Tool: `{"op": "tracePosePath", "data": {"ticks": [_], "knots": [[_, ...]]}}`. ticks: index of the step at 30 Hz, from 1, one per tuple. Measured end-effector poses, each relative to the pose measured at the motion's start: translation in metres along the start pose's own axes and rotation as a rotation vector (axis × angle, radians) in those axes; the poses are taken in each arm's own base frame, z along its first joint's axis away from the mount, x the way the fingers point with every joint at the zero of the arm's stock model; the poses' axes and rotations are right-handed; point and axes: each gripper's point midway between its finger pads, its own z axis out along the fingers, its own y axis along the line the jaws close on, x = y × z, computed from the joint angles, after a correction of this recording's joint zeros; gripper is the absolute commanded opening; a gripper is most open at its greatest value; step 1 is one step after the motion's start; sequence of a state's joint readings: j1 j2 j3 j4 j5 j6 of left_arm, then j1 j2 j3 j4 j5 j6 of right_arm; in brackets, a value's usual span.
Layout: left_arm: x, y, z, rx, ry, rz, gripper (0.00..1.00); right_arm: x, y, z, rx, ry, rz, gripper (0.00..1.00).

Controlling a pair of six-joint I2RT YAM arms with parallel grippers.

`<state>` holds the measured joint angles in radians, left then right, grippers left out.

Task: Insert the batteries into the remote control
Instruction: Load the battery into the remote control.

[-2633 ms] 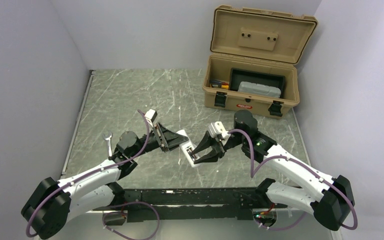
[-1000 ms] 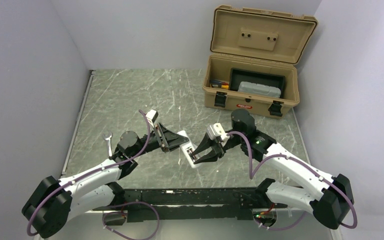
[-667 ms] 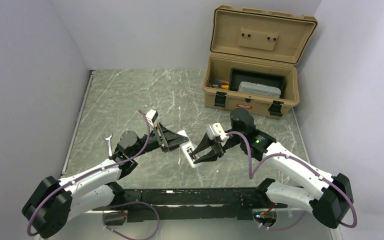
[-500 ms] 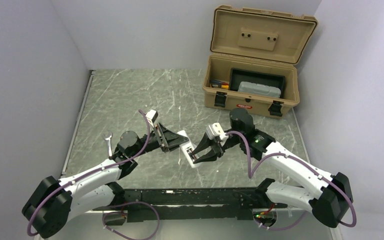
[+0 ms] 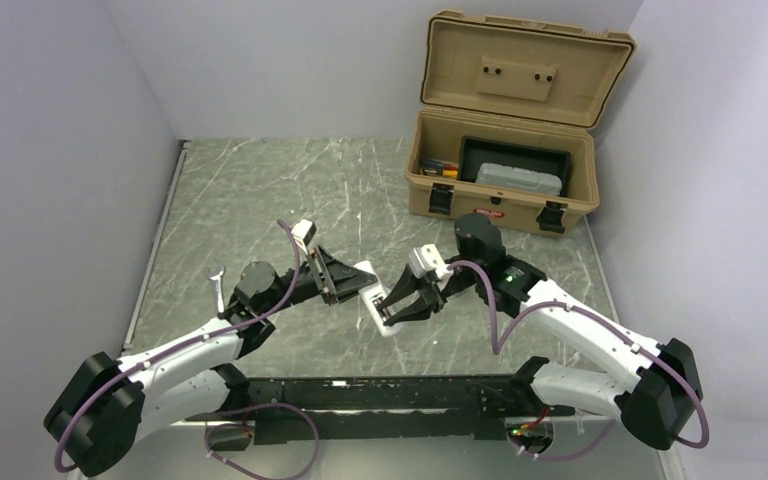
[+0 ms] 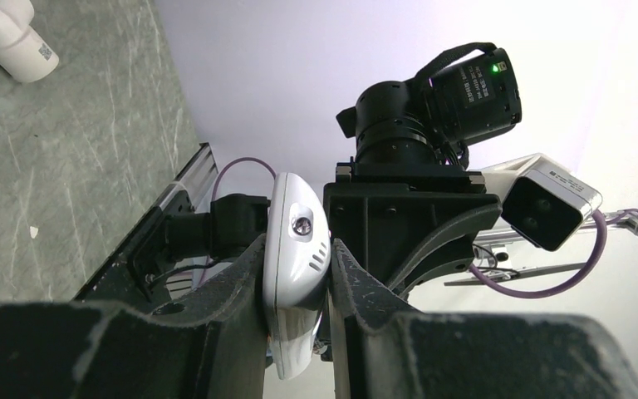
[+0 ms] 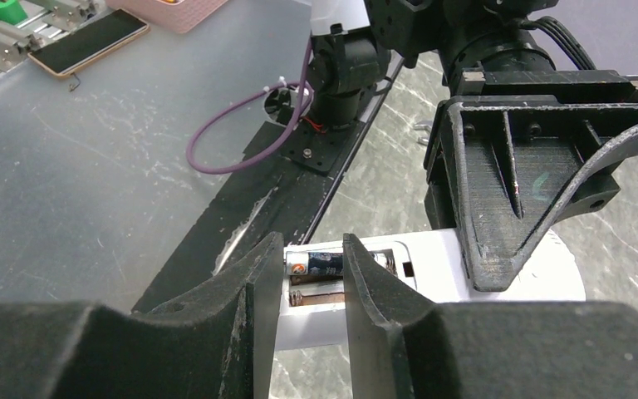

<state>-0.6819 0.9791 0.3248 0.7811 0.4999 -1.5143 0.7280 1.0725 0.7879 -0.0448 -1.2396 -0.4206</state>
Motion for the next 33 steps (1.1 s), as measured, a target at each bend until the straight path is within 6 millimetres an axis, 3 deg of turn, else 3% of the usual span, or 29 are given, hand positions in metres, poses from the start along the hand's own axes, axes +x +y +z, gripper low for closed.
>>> {"op": "tracePosePath", "data": {"ticks": [33], "knots": [[-0.0025, 0.0059, -0.0004, -0.028, -0.015, -0.015, 0.0, 0.0089, -0.0044, 0.0036, -0.015, 0.017, 0.003, 0.29]]}}
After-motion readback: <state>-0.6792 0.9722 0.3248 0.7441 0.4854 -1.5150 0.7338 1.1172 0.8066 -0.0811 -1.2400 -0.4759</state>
